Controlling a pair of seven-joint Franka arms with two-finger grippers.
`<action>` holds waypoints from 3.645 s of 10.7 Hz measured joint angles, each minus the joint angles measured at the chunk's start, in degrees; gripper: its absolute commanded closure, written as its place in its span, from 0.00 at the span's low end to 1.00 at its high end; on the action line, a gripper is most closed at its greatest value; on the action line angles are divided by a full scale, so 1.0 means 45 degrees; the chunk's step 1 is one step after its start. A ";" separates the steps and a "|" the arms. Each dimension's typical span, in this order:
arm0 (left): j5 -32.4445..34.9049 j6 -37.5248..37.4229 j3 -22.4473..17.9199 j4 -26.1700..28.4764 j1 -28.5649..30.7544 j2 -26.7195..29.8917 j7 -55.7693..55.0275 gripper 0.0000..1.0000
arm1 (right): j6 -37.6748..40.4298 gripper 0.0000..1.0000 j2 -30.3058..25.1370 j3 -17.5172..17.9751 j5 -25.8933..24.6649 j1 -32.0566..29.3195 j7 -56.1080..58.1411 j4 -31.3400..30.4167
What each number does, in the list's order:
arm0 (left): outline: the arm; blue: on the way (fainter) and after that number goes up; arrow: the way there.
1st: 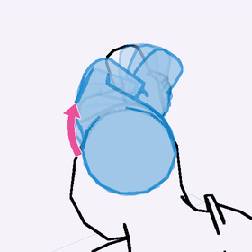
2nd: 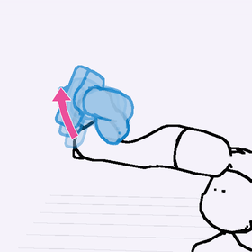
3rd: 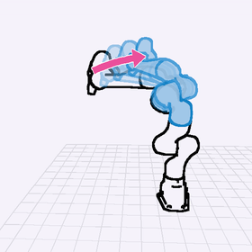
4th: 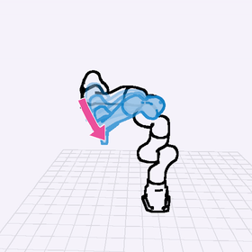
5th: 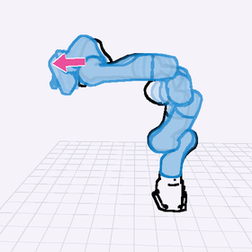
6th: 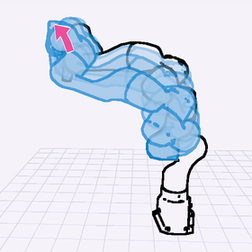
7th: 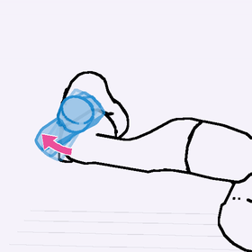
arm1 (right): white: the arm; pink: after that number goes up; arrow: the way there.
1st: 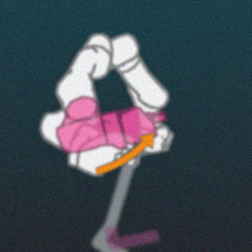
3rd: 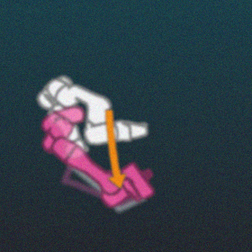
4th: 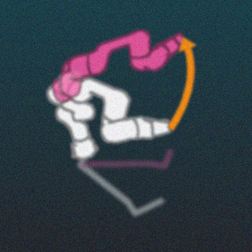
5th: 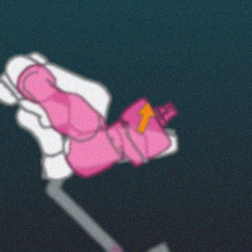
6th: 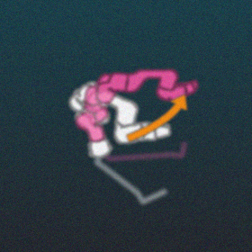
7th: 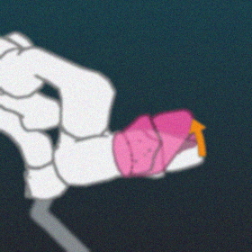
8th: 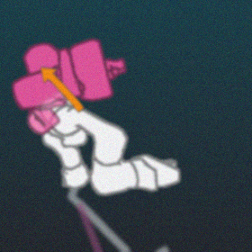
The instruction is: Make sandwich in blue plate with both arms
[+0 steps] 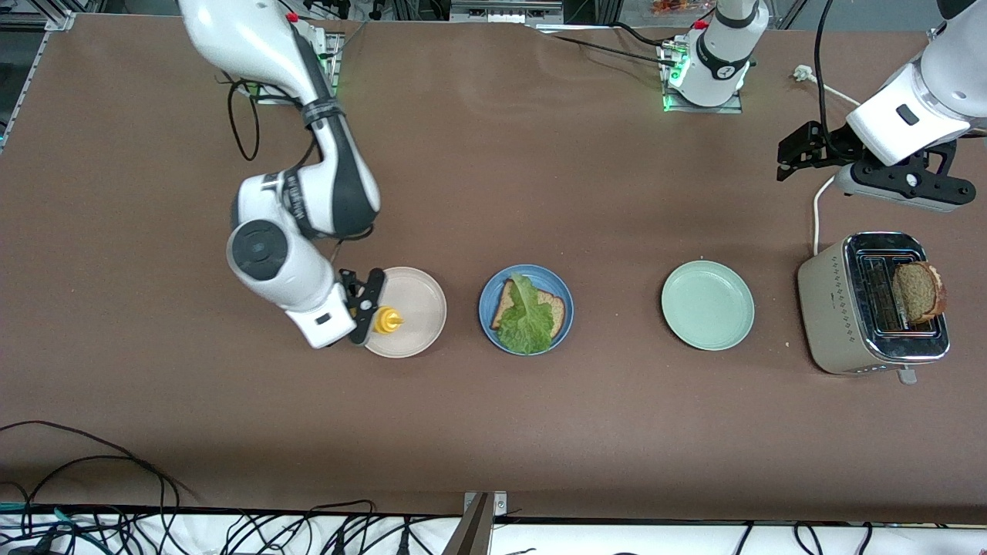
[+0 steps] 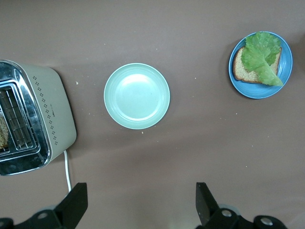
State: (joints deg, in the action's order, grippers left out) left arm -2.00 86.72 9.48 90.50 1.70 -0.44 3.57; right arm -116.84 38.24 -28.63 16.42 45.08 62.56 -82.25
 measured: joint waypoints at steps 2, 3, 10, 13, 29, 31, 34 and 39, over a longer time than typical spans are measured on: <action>0.0000 0.0000 -0.0006 -0.0009 -0.0011 0.0001 0.0000 0.00 | 0.0042 1.00 0.0193 -0.1354 -0.0461 0.2078 -0.0865 -0.0101; 0.0000 0.0000 -0.0009 -0.0013 -0.0014 0.0000 0.0000 0.00 | 0.0057 1.00 0.0418 -0.1955 -0.0834 0.3066 -0.1331 -0.0151; 0.0000 -0.0001 -0.0006 -0.0017 -0.0021 0.0001 0.0000 0.00 | -0.0123 1.00 0.3857 -0.3818 -0.2412 0.5991 -0.4205 0.1010; 0.0000 -0.0001 -0.0011 -0.0017 -0.0021 0.0000 0.0000 0.00 | -0.0199 1.00 0.4906 -0.3858 -0.4971 0.6113 -0.5840 0.1564; 0.0000 -0.0001 -0.0085 -0.0073 -0.0009 0.0001 0.0000 0.00 | -0.0304 1.00 0.5423 -0.3717 -0.5712 0.5830 -0.6724 0.1799; 0.0000 0.0000 -0.0076 -0.0087 -0.0011 0.0001 0.0000 0.00 | -0.0337 1.00 0.4205 -0.2315 -0.5691 0.4315 -0.6669 0.1781; 0.0000 -0.0001 -0.0090 -0.0093 -0.0007 0.0001 0.0000 0.00 | -0.0291 1.00 0.1995 0.0193 -0.5153 0.1831 -0.6036 0.1529; 0.0000 -0.0001 -0.0106 -0.0109 0.0009 0.0002 0.0000 0.00 | -0.0194 1.00 -0.0189 0.3893 -0.2153 -0.2718 -0.3270 0.0480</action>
State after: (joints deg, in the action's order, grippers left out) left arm -2.00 86.72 9.00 90.01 1.74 -0.43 3.57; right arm -117.71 37.39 -11.11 6.73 32.85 47.84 -80.09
